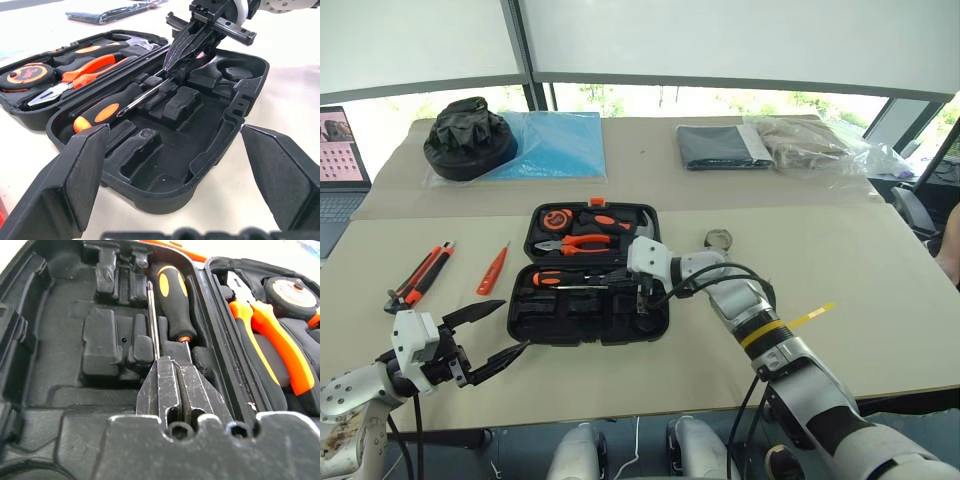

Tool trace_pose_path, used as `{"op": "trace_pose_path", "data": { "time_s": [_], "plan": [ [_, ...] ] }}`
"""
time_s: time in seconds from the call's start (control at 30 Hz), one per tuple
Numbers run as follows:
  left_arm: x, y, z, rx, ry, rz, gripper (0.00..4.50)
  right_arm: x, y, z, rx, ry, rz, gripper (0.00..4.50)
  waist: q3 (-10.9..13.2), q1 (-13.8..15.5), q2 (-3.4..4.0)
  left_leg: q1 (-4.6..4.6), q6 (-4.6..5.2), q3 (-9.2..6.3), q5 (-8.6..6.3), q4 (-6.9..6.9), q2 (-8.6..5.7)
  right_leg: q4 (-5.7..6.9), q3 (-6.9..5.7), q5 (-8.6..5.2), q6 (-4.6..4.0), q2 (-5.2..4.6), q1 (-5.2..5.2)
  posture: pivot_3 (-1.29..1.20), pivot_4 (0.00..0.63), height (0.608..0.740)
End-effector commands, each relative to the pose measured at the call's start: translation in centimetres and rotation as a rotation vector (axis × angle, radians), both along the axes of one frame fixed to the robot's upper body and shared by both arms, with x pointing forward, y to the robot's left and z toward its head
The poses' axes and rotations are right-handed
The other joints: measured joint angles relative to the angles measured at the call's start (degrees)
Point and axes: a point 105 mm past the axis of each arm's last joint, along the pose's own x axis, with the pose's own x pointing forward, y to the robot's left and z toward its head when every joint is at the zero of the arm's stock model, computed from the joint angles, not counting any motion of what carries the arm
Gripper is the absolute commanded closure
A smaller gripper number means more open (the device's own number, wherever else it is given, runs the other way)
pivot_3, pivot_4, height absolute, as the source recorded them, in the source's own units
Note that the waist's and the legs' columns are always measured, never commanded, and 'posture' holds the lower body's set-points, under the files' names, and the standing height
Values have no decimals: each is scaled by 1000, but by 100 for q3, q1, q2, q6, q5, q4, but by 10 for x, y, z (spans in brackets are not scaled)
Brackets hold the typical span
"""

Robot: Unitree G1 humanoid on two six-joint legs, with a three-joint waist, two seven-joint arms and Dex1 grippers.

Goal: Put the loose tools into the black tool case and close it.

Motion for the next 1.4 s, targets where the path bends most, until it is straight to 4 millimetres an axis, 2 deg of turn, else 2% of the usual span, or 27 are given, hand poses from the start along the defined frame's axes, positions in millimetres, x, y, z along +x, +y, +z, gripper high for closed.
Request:
{"op": "trace_pose_path", "data": {
  "time_s": [0.03,0.23,0.27,0.37,0.43,0.47,0.5,0.63,0.8,0.9,0.97,1.07,1.13,1.2,1.3,1.4],
  "plan": [
    [0,1,7,17,-33,-4,0,-5,-3,-28,-105,27,19,4424,-2,-6,0,4,0,0,0,0,0,0,0,0,0,0,3,0,150,740],
    [-2,4,5,21,-32,21,0,-13,7,-27,-68,5,59,4424,-6,-32,0,18,0,-3,0,-5,5,1,3,-2,-4,3,10,0,150,740],
    [-2,5,5,19,-33,36,0,-13,9,-19,-16,-6,58,4424,-6,-40,-1,18,-1,-3,0,-6,6,1,4,-2,-4,3,10,0,150,740],
    [-4,19,6,5,-41,124,0,-10,7,24,222,-31,37,4424,-6,-47,-1,17,-1,-9,-1,-12,8,0,7,-2,-5,3,5,0,150,740],
    [-7,32,5,15,-45,197,0,-15,-2,48,364,36,51,4424,-4,-45,-1,4,-1,-14,-1,-13,9,1,8,-2,-5,3,-7,0,150,740],
    [-11,42,5,10,-45,251,0,-20,-11,60,421,62,58,4175,-2,-42,0,-3,-1,-15,-1,-13,10,0,9,-2,-5,3,-15,0,150,740],
    [-17,54,5,2,-46,320,0,-26,-21,67,450,65,65,4175,-1,-33,0,-8,-1,-17,-1,-13,11,1,10,-1,-5,1,-18,0,150,740],
    [-35,91,4,-30,-44,552,0,-46,-50,78,479,34,51,2833,-1,-12,-1,-15,2,-27,-9,-12,4,-10,1,1,1,-20,-19,0,150,740],
    [-71,133,-11,-65,47,858,0,-71,-92,68,507,-4,-39,1070,-3,48,-8,-17,3,-30,-11,-15,-2,-16,-4,-3,5,-27,-19,0,150,740],
    [-82,145,-15,-101,85,956,0,-80,-112,68,582,0,-93,112,0,105,-12,-15,3,-28,-11,-12,-2,-17,0,-8,8,-25,-19,0,150,740],
    [-82,146,-16,-109,126,971,0,-84,-119,77,644,-6,-107,48,1,128,-12,-12,3,-27,-11,-7,-1,-16,0,-18,-8,-23,-17,0,150,740],
    [-68,139,-13,-138,193,938,0,-87,-119,88,684,-39,-94,48,3,132,-20,-6,0,-27,-9,-7,-1,-13,3,-49,12,-23,-17,0,150,740],
    [-49,130,-7,-156,246,884,0,-88,-116,96,714,-51,-82,48,10,167,-30,-2,-3,-31,-9,-7,5,-11,-1,-51,8,-16,-18,0,150,740],
    [-28,113,3,-153,281,788,0,-91,-111,106,742,-56,-61,48,11,196,-30,2,-14,-37,-11,-7,5,-9,-6,-49,2,-15,-21,0,150,740],
    [3,99,16,-139,339,760,0,-94,-103,116,766,-60,-23,48,10,240,-33,-1,-35,-34,-22,-4,0,-7,-2,-23,-29,-19,-12,0,150,740],
    [41,76,23,-86,413,719,0,-92,-96,126,794,-83,-13,48,9,228,-39,-1,-5,-32,-5,-5,-3,-10,2,1,8,-15,-6,0,150,740]
  ]
}}
